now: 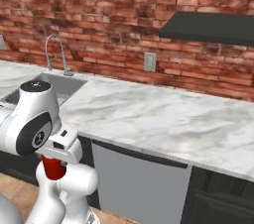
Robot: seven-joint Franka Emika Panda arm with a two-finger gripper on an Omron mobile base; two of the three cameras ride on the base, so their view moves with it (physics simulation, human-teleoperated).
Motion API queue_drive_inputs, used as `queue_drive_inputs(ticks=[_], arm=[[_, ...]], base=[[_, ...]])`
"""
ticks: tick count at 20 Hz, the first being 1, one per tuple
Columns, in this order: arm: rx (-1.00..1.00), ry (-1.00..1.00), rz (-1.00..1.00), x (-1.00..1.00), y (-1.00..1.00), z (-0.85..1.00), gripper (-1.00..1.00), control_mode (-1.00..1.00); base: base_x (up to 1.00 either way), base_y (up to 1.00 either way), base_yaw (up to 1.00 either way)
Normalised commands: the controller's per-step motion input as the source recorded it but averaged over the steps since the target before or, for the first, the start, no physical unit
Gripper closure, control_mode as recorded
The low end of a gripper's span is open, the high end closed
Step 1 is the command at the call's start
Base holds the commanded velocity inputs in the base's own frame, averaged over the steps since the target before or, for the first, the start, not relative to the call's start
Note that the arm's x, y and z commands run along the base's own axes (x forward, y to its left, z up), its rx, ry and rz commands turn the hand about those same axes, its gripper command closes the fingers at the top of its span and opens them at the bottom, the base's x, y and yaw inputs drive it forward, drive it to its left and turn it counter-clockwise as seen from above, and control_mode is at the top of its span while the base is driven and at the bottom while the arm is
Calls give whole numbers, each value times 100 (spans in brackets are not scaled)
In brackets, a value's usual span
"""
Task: Four empty soda cans are scattered around the kitchen. Gather all the cans and cluster them next to the stove for recycling.
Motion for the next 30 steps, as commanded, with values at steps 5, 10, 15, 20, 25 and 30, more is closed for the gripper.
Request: queue_drive_inputs(ticks=[5,10,15,20,25,30], arm=[[0,0,0,0,0,0,100,100],[0,0,0,0,0,0,100,100],[0,0,0,0,0,0,100,100],[0,0,0,0,0,0,100,100],[0,0,0,0,0,0,100,100],[0,0,0,0,0,0,100,100]], base=[[-20,74,30],[-16,65,32],[-14,58,34],[-6,46,36],[0,35,38],[-1,21,39]])
